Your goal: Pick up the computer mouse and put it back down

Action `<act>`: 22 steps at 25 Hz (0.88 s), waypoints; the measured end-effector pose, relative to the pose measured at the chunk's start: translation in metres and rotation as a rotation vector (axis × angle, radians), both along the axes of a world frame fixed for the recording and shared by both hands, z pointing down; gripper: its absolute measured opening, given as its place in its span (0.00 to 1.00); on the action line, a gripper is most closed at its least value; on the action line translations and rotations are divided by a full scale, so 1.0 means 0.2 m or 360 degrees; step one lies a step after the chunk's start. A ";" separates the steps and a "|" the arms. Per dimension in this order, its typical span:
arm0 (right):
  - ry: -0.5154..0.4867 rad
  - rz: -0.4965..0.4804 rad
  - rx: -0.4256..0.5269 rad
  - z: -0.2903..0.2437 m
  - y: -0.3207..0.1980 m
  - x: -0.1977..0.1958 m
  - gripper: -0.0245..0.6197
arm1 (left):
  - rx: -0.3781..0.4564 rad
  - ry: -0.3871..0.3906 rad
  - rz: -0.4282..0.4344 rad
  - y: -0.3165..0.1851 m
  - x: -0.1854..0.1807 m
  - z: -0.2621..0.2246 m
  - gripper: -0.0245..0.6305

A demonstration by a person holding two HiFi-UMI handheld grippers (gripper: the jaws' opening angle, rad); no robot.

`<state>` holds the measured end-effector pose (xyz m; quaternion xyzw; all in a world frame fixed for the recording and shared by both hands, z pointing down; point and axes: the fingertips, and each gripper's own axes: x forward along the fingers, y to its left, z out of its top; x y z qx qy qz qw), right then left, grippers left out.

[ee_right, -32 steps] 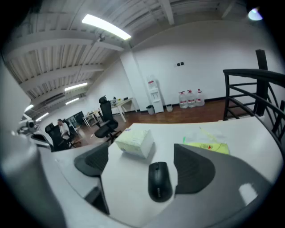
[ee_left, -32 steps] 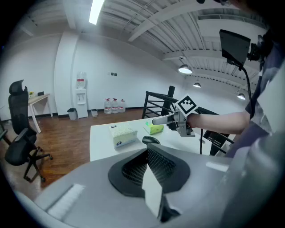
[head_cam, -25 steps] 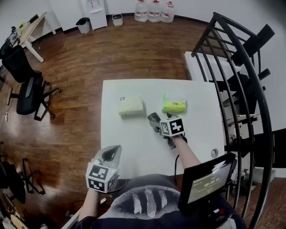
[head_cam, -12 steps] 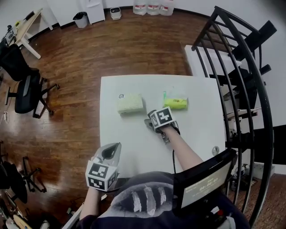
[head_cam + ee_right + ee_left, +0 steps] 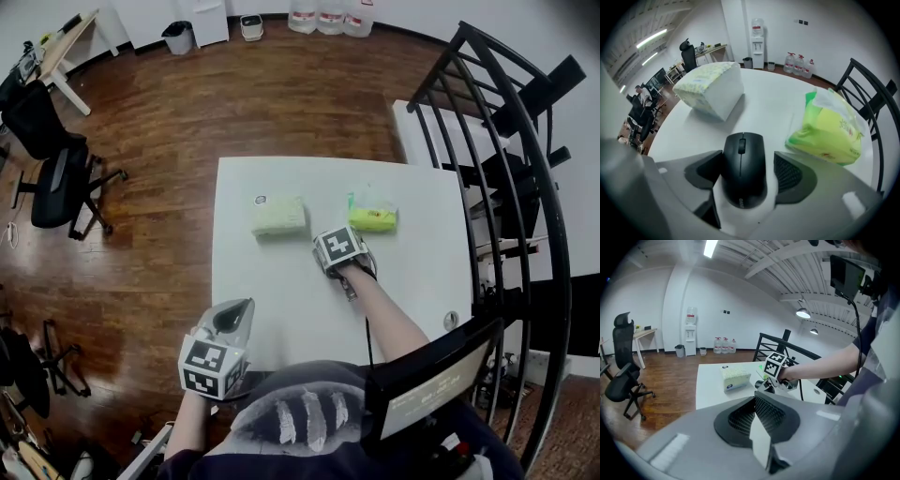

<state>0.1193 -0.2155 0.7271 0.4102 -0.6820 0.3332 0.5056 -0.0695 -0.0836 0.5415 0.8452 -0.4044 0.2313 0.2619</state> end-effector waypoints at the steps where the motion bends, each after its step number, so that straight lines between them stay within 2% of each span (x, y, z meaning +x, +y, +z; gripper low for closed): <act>1: 0.0000 0.0003 -0.0001 0.01 0.00 0.00 0.59 | 0.0001 0.0001 0.0000 0.00 0.00 0.00 0.06; 4: -0.0012 0.0027 0.0021 0.00 0.01 0.02 0.57 | 0.0004 0.0000 -0.0005 0.01 0.01 -0.01 0.06; 7: -0.0016 0.0035 0.0057 -0.03 0.02 0.03 0.49 | 0.0014 -0.0009 0.0001 0.02 0.01 -0.03 0.06; 22: -0.0135 0.0166 0.0074 -0.08 0.03 0.04 0.49 | 0.0048 -0.0023 -0.0036 0.07 0.02 -0.05 0.06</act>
